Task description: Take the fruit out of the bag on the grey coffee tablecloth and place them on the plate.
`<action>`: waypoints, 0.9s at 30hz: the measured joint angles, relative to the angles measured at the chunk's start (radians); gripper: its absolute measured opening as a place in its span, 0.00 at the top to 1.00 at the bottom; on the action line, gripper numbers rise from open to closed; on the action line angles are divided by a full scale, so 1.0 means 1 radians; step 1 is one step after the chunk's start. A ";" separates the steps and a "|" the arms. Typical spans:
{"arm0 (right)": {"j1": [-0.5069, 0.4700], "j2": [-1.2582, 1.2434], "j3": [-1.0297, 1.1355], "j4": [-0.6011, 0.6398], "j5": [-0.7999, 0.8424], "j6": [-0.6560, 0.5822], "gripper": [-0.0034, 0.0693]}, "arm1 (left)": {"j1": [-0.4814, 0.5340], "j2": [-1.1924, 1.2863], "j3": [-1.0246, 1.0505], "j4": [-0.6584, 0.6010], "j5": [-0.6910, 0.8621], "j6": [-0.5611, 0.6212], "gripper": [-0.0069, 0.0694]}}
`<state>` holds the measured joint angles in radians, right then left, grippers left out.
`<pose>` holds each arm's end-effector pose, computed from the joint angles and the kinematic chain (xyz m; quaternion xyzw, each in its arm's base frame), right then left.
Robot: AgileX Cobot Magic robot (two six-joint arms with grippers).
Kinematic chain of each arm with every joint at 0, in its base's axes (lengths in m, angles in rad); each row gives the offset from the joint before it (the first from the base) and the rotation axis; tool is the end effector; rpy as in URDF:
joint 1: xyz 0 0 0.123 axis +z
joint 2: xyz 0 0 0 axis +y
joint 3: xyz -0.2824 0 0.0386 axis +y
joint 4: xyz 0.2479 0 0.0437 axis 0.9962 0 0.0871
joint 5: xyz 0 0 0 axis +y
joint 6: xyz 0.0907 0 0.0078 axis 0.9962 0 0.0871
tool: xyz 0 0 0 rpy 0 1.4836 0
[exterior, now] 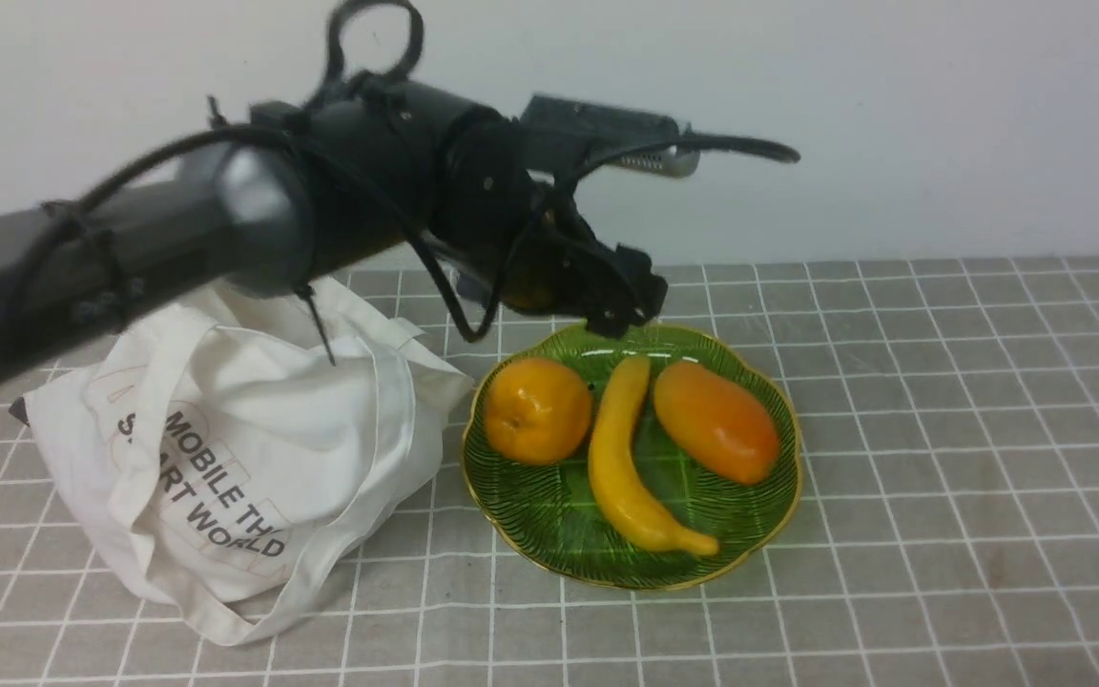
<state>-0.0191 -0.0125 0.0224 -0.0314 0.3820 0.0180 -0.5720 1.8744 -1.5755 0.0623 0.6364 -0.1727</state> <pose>0.0522 -0.0021 0.1719 0.0067 0.8061 -0.0137 0.5915 0.3644 -0.2306 0.2814 0.2020 0.9130 -0.1042 0.3387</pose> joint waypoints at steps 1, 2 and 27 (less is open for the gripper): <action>0.000 0.000 0.000 0.000 0.000 0.000 0.97 | 0.000 -0.053 0.000 0.070 0.023 -0.012 0.18; 0.000 0.000 0.000 0.000 0.000 0.000 0.97 | 0.000 -0.108 0.000 0.120 0.051 -0.034 0.20; 0.000 0.000 0.000 0.000 0.000 0.000 0.97 | 0.000 -1.578 0.813 0.403 0.061 -0.441 0.92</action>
<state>-0.0191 -0.0125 0.0224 -0.0314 0.3820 0.0180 -0.5720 0.2965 -0.7622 0.4656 0.6977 -0.6135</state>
